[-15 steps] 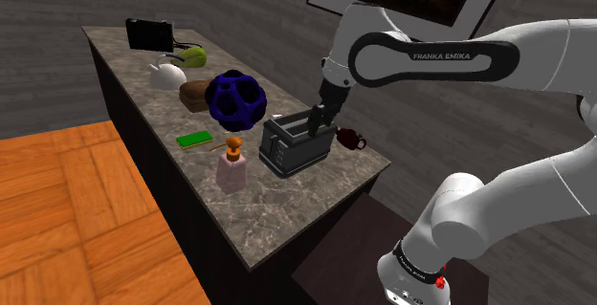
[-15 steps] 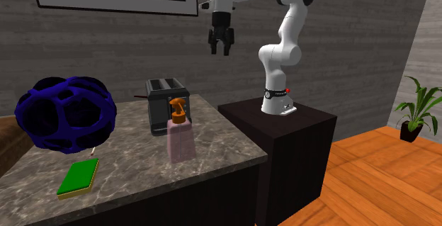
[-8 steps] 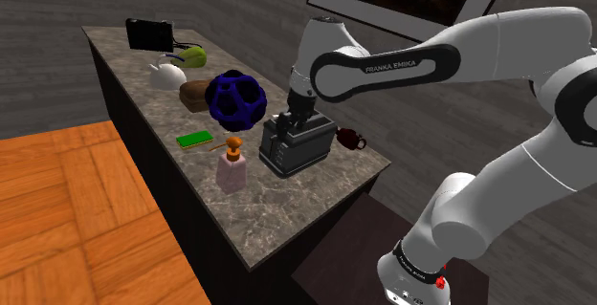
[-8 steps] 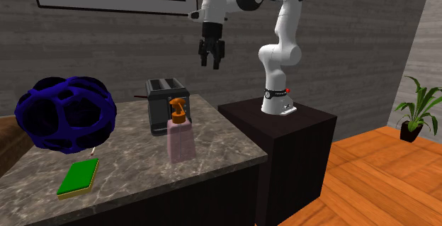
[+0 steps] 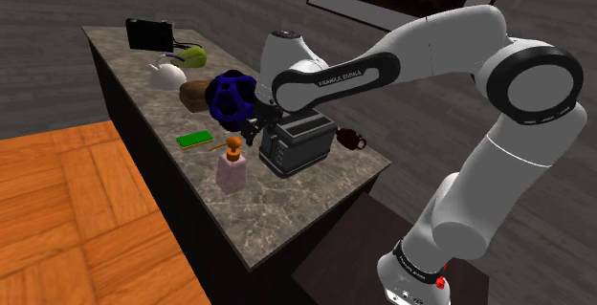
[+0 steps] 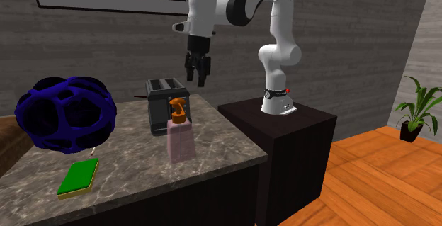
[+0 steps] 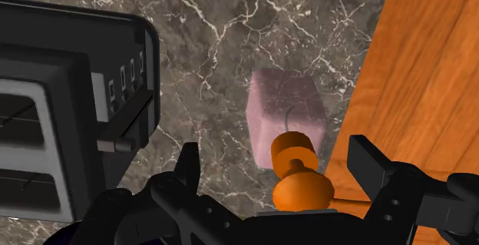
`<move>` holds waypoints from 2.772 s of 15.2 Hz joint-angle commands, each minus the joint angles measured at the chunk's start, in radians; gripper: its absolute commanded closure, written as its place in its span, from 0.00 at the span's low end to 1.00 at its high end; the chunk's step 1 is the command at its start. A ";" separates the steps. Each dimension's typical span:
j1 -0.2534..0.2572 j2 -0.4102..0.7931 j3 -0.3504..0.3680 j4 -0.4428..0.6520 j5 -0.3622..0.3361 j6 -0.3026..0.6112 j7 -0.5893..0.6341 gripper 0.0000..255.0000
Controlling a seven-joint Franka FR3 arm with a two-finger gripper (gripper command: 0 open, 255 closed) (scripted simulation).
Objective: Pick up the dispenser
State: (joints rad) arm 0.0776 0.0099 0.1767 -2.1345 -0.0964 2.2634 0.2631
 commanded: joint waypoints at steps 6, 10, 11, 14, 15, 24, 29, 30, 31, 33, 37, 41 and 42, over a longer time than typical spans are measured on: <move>0.036 0.235 0.005 0.211 -0.097 0.039 0.109 0.00; 0.038 0.261 0.000 0.190 -0.110 0.085 0.121 0.00; 0.039 0.268 -0.001 0.186 -0.113 0.096 0.124 0.00; 0.041 0.287 -0.004 0.175 -0.122 0.125 0.132 0.00; 0.041 0.287 -0.004 0.175 -0.122 0.125 0.132 0.00; 0.042 0.288 -0.004 0.176 -0.123 0.125 0.134 1.00; 0.038 0.258 0.001 0.192 -0.108 0.080 0.120 1.00; 0.037 0.252 0.002 0.197 -0.105 0.068 0.116 1.00; 0.037 0.245 0.003 0.203 -0.102 0.057 0.113 1.00; 0.036 0.233 0.005 0.214 -0.096 0.034 0.108 1.00; 0.034 0.210 0.008 0.239 -0.084 -0.013 0.097 1.00; 0.033 0.193 0.010 0.261 -0.076 -0.050 0.088 1.00; 0.033 0.193 0.010 0.261 -0.076 -0.050 0.088 1.00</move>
